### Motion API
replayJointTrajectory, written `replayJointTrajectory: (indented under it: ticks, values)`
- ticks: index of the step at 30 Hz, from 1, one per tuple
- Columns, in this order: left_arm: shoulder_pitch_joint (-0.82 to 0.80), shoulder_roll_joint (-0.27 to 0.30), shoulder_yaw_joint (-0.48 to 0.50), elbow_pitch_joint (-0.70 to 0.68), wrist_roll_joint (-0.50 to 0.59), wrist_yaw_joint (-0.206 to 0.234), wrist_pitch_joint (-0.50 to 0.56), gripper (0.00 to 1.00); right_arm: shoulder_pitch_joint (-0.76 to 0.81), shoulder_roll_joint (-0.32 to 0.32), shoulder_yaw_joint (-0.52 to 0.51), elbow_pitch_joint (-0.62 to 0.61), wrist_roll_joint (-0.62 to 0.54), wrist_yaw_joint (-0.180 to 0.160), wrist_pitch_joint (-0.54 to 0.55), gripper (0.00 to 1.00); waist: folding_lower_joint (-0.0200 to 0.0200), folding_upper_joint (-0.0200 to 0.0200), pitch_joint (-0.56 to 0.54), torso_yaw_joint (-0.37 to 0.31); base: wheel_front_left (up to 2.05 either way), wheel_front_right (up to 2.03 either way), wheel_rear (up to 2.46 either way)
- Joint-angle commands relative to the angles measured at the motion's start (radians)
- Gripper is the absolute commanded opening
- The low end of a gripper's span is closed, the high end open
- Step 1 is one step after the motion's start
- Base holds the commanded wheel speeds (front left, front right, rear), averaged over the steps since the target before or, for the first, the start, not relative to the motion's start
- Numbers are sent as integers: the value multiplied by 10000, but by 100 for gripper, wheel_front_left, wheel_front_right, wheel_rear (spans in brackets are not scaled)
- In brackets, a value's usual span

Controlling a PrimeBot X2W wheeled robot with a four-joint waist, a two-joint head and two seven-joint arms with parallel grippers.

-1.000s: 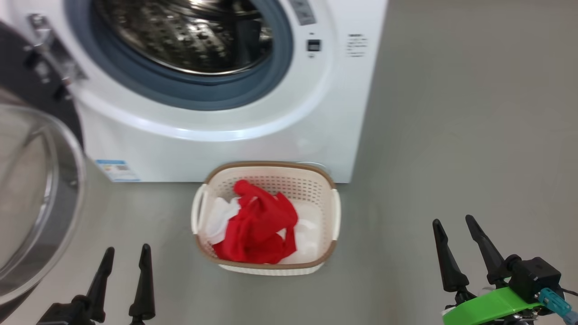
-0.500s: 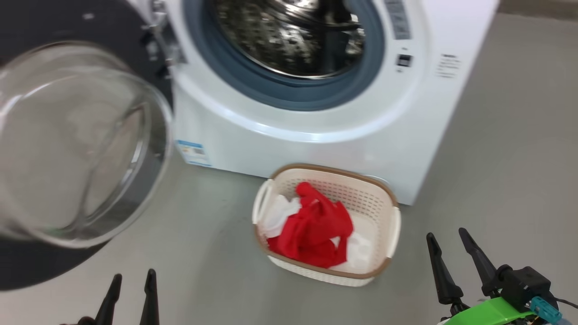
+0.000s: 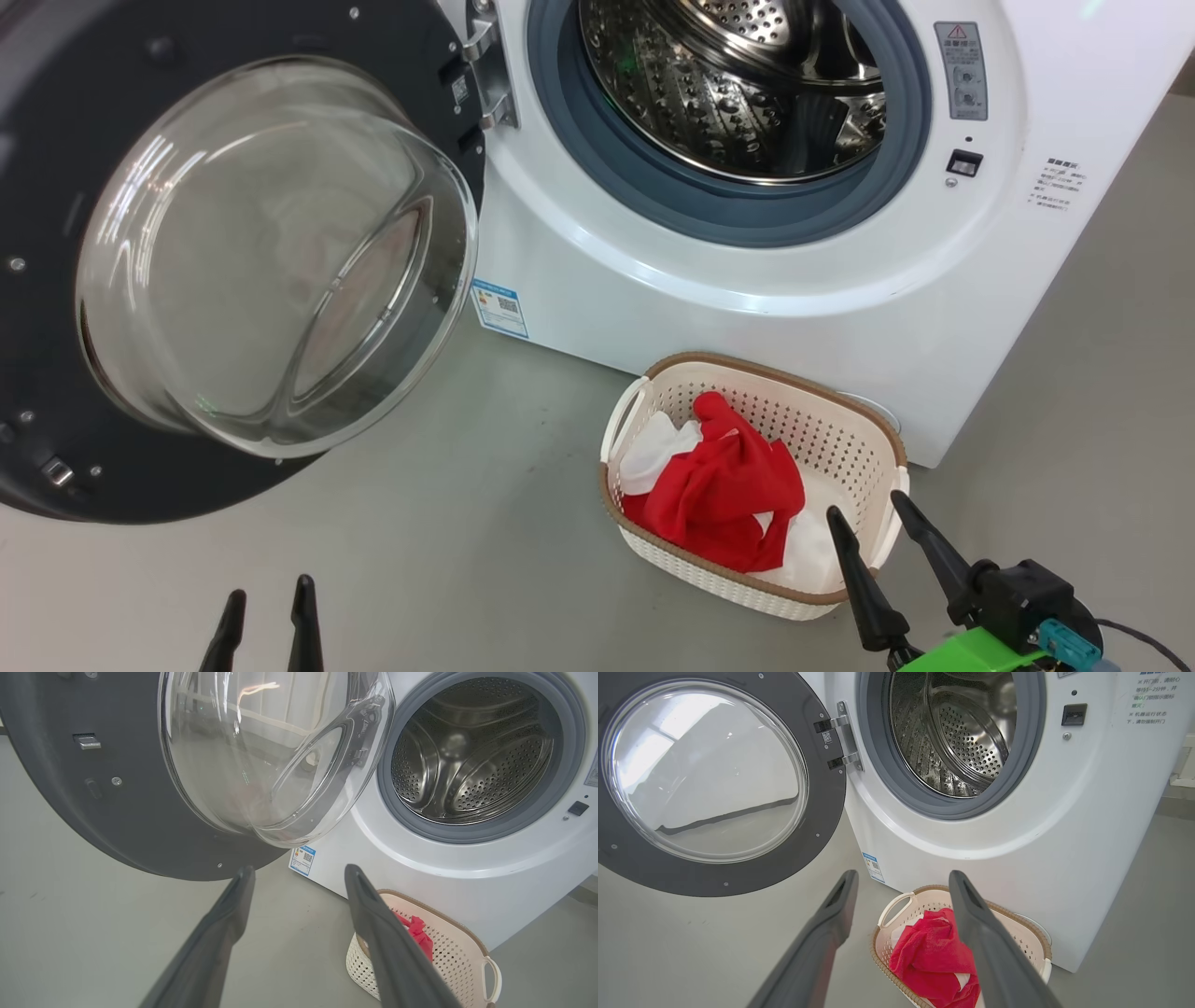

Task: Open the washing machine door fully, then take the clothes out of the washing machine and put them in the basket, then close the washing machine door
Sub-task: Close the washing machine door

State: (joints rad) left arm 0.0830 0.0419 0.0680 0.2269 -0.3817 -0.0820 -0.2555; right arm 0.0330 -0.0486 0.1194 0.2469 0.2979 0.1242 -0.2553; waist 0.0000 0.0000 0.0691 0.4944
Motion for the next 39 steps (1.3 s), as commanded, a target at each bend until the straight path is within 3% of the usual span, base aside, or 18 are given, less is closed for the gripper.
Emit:
replayJointTrajectory:
  ticks: [1,12,13,15,19,25,28,31,39]
  values:
    - [-94,84,349,-311,-91,134,-63,100,-500,-106,325,-162,0,65,-65,100,0,0,60,48,0,0,0]
    - [-93,84,494,-416,-372,157,-63,100,-664,-186,507,-43,85,65,-65,100,0,0,128,90,0,0,0]
    - [-134,84,523,-447,-427,122,-63,55,-658,-186,502,-40,90,65,-65,100,0,0,119,87,0,0,0]
    - [-256,84,682,-666,-488,41,-63,0,-636,-183,484,-33,96,65,-65,100,0,0,87,76,0,0,0]
    - [-592,84,1348,-1673,-410,-153,-63,0,-525,-153,364,-75,99,65,-65,100,0,0,15,39,0,0,0]
    - [-1697,250,2844,-3712,760,-445,-63,0,-271,-102,124,-194,77,65,-65,100,0,0,-35,-1,0,0,0]
    - [-2547,889,3297,-4240,957,-478,-63,0,-157,-79,-2,-241,70,65,-65,100,0,0,-45,-23,0,0,0]
    - [-3587,1689,3728,-4077,262,-482,-63,0,-62,-56,-108,-294,66,65,-65,100,0,0,-56,-50,0,0,0]
    - [-6172,3674,4569,-2153,-1481,-485,-63,0,151,-24,-279,-429,28,65,-65,100,0,0,-5,-66,0,0,0]
